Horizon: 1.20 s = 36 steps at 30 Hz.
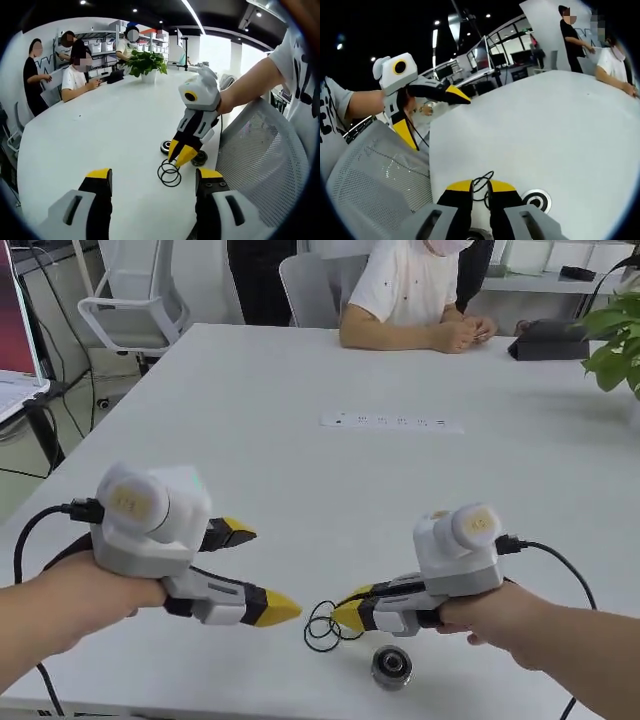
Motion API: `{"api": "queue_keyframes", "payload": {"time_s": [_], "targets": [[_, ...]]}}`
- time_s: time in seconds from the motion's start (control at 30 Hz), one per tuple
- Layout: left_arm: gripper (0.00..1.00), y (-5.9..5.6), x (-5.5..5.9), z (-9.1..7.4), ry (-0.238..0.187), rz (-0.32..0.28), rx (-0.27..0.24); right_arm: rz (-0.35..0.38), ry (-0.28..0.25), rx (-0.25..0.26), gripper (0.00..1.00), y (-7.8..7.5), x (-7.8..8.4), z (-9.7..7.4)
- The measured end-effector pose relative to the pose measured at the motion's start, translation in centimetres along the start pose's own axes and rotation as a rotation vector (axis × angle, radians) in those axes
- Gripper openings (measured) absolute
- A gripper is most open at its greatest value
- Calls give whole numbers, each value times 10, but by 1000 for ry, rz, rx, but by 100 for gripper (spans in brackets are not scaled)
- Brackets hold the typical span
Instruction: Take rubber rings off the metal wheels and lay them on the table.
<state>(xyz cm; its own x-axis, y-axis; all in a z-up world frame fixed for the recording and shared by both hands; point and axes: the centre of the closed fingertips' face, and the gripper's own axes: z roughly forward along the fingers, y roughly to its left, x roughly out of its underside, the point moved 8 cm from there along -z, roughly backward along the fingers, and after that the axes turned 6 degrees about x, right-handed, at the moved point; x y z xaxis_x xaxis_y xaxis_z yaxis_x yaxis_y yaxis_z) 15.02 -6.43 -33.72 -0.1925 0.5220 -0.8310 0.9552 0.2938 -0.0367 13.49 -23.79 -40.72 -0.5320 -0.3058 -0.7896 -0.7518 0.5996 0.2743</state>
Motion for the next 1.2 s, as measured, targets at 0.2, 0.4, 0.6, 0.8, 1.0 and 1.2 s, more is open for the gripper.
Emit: {"api": "queue_keyframes", "payload": {"time_s": [0.2, 0.4, 0.6, 0.8, 1.0, 1.2], "targets": [[65, -1, -2, 2, 1, 6, -1, -35, 5, 7, 20, -1, 2, -1], [65, 1, -4, 3, -1, 8, -2, -49, -7, 0, 29, 0, 1, -4], [65, 1, -10, 6, -10, 11, 0, -45, -43, -2, 35, 1, -3, -10], [65, 4, -15, 10, -22, 15, 3, -43, -81, 10, 37, -2, -9, -17], [65, 4, -20, 17, -24, 17, 13, -28, -124, 25, 41, -9, -14, -24], [64, 7, -26, 23, -33, 14, 18, -17, -151, 39, 45, -14, -15, -31]]}}
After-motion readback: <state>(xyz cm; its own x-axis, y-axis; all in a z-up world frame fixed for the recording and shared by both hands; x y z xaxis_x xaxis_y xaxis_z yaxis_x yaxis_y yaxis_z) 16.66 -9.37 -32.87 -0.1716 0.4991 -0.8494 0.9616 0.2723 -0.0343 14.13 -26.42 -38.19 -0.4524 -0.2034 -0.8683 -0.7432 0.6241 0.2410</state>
